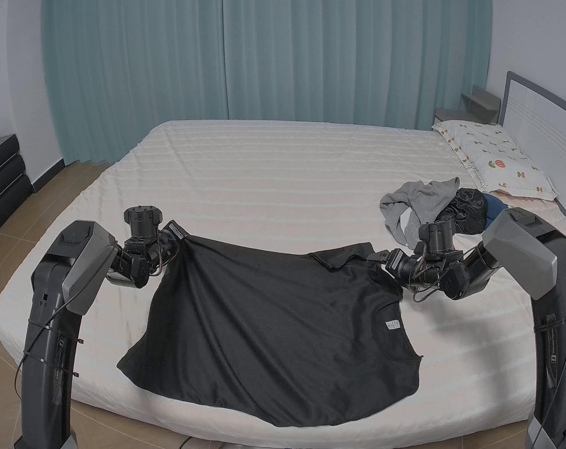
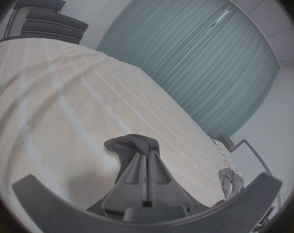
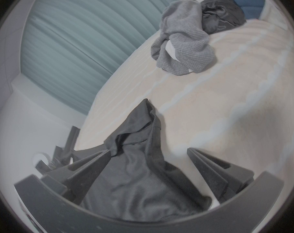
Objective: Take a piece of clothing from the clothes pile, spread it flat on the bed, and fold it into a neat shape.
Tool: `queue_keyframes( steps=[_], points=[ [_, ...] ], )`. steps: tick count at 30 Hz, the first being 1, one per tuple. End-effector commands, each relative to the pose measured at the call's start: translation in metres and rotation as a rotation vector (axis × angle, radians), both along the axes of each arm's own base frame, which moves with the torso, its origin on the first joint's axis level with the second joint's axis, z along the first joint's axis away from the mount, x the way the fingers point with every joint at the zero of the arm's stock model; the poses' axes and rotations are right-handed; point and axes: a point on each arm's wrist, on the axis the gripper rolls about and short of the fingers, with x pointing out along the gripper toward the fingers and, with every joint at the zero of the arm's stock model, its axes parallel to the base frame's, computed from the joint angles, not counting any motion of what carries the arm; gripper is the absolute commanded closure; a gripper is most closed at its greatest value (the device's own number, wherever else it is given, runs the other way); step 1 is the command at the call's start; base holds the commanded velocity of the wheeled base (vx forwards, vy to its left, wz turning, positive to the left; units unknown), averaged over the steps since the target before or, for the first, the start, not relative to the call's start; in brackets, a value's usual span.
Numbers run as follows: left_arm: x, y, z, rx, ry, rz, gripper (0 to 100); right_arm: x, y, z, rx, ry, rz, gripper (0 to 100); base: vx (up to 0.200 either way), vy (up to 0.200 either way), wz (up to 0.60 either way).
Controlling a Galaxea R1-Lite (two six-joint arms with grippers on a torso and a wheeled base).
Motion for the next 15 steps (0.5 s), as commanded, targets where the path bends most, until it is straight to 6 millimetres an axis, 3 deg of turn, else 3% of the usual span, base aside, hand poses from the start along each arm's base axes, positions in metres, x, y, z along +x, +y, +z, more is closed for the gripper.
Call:
queue_keyframes(
  steps=[1, 2, 7, 15],
  points=[
    [-0.001, 0.000, 0.004, 0.007, -0.004, 0.004, 100, 0.011, 0.007, -0.032, -0.085, 0.014, 0.014, 0, 0.000, 0.000, 0.00],
    [-0.001, 0.000, 0.004, 0.008, -0.004, 0.006, 100, 0.013, 0.008, -0.034, -0.096, 0.010, 0.018, 100, 0.000, 0.000, 0.00],
    [-0.001, 0.000, 0.004, 0.009, -0.001, 0.009, 100, 0.023, 0.009, -0.029, -0.113, -0.034, -0.006, 100, 0.000, 0.000, 0.00],
    [-0.003, 0.002, 0.001, 0.024, 0.009, 0.007, 100, 0.048, 0.003, 0.001, -0.099, -0.172, -0.089, 100, 0.000, 0.000, 0.00]
  ],
)
